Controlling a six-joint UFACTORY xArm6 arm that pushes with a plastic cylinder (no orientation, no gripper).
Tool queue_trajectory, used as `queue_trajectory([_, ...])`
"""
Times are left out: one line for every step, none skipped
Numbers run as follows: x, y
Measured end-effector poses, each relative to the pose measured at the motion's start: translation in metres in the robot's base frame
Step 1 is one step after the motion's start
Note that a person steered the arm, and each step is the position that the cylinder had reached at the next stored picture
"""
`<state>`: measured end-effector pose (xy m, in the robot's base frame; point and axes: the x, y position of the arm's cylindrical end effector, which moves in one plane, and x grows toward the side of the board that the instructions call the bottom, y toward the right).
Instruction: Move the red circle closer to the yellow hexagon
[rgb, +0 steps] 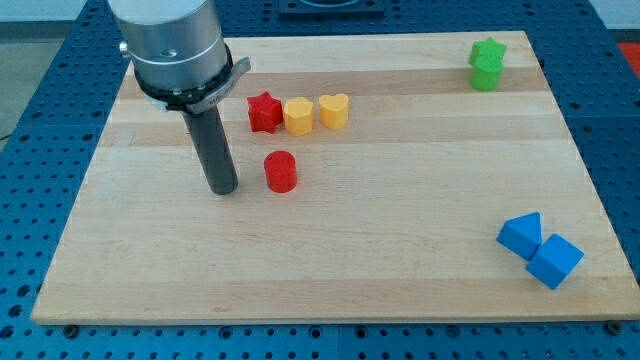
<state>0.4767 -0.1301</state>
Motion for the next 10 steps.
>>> queue_trajectory([0.024, 0.037])
queue_trajectory([0.019, 0.065])
queue_trajectory([0.017, 0.065])
queue_trajectory([0.015, 0.065])
queue_trajectory([0.023, 0.031])
queue_trajectory([0.018, 0.02])
queue_trajectory([0.009, 0.023])
queue_trajectory([0.009, 0.027])
queue_trajectory([0.002, 0.05])
queue_trajectory([-0.002, 0.075])
